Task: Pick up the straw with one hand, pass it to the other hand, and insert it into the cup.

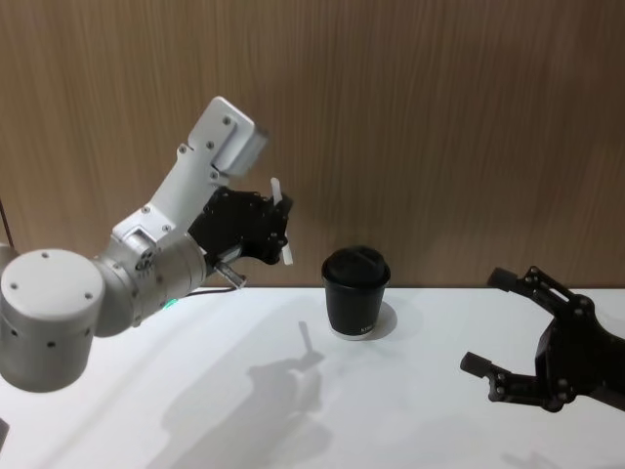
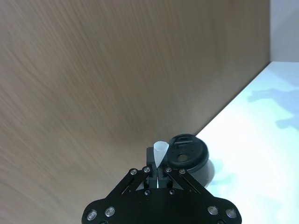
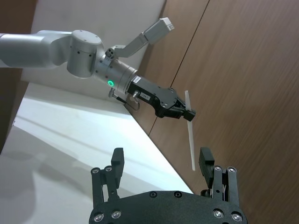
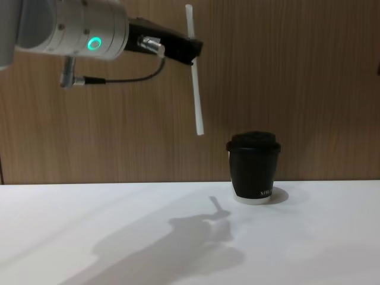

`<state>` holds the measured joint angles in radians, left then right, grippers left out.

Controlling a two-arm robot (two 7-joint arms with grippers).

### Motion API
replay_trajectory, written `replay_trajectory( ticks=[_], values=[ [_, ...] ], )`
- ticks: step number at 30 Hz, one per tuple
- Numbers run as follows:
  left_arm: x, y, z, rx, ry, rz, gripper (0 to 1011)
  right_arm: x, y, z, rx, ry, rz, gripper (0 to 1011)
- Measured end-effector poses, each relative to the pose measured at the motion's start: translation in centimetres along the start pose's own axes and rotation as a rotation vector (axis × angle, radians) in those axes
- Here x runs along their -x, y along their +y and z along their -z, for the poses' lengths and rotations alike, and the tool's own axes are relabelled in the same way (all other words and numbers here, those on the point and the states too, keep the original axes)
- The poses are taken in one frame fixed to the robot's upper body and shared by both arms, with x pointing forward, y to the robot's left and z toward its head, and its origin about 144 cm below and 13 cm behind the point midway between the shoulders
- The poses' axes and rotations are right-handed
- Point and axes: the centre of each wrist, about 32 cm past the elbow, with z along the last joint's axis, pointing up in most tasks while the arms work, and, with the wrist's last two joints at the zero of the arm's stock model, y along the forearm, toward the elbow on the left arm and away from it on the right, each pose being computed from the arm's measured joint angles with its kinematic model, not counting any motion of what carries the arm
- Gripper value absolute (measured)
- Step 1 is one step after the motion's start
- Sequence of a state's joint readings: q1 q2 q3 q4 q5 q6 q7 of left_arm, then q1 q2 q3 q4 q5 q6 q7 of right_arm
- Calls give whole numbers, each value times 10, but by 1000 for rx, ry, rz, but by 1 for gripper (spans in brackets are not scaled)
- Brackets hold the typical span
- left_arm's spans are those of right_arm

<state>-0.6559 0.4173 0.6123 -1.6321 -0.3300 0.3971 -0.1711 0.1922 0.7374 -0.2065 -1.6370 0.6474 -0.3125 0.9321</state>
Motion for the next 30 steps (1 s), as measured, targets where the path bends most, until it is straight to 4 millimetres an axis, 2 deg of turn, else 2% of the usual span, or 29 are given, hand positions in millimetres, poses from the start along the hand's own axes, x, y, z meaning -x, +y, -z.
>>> replay_trajectory(
  ticks=[30],
  values=[
    [-19,-13,-25,3,93,129,11,0,0,0,0,0,0,1001]
  ],
)
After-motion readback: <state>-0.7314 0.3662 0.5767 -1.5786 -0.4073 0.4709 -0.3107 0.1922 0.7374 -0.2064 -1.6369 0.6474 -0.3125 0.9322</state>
